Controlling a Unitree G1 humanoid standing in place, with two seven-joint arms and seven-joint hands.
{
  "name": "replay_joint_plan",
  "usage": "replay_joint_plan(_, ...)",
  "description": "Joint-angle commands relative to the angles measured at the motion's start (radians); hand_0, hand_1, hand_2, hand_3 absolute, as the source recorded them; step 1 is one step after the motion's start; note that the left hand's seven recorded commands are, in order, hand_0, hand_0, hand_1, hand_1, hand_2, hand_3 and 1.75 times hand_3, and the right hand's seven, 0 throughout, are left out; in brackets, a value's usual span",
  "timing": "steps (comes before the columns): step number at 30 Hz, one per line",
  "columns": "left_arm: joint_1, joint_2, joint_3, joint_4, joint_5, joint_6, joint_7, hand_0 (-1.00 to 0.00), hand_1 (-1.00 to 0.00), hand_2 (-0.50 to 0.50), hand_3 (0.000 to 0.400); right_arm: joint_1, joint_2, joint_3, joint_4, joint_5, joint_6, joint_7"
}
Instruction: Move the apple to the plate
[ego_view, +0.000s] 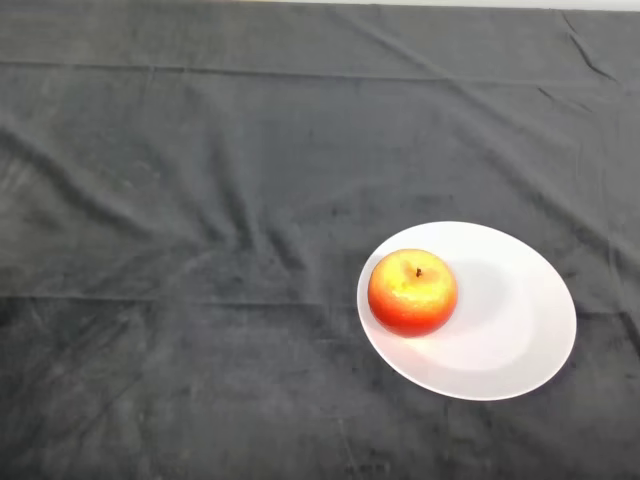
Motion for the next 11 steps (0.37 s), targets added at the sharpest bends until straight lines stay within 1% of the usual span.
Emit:
replay_joint_plan(1, -0.010, 0.004, 0.023, -0.058, 0.020, -0.025, -0.005, 0.00, 0.00, 0.00, 0.000, 0.079, 0.047, 0.0219, 0.028, -0.0208, 0.012, 0.0112)
replay_joint_plan(4, -0.023, 0.007, 0.027, -0.058, 0.023, -0.022, 0.005, 0.00, 0.00, 0.00, 0.000, 0.079, 0.047, 0.0219, 0.027, -0.0208, 0.012, 0.0112)
replay_joint_plan(11, -0.054, -0.018, 0.023, -0.058, 0.036, -0.026, 0.029, 0.00, 0.00, 0.00, 0.000, 0.079, 0.047, 0.0218, 0.027, -0.0208, 0.012, 0.0113)
